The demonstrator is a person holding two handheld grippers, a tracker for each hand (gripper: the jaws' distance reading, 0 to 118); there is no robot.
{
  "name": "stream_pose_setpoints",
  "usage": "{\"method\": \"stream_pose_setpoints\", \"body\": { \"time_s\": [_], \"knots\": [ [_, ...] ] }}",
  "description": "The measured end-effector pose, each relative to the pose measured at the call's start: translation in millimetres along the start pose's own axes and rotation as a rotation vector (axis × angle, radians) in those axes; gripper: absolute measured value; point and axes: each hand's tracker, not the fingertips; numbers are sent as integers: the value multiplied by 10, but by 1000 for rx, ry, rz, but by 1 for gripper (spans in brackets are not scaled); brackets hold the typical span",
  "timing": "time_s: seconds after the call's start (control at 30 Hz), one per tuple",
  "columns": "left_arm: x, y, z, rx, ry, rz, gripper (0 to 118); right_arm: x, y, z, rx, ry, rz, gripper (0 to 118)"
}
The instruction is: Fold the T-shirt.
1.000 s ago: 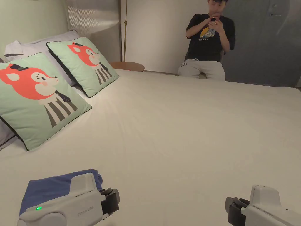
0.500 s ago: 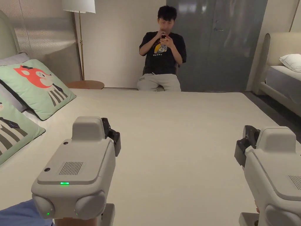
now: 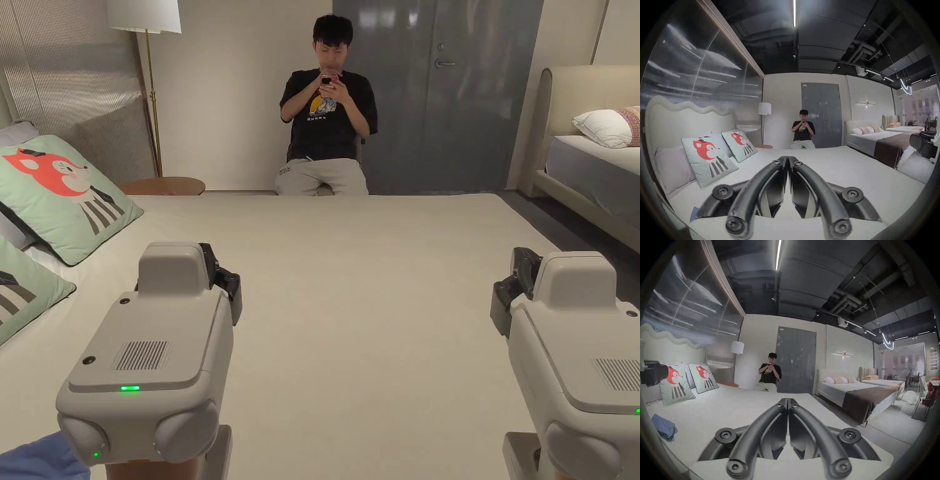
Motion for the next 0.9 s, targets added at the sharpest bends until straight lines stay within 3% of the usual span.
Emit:
{"method": "stream_pose_setpoints", "body": {
  "time_s": [0.67,0.7,0.8,0.83,0.9],
  "knots": [
    [3,-60,10,-10,-1,-8,0,-42,-41,-1,-12,22,43,2],
    [11,-44,32,-10,-1,-7,4,-43,-44,-2,-11,21,44,13],
    [8,-43,39,-12,3,-7,16,-40,-42,15,-6,15,40,31],
    [-3,-52,26,-15,-3,-7,30,-33,-41,9,-8,19,38,52],
    [-7,-59,28,-18,-11,-7,47,-27,-59,2,-8,24,34,80]
  ]
}}
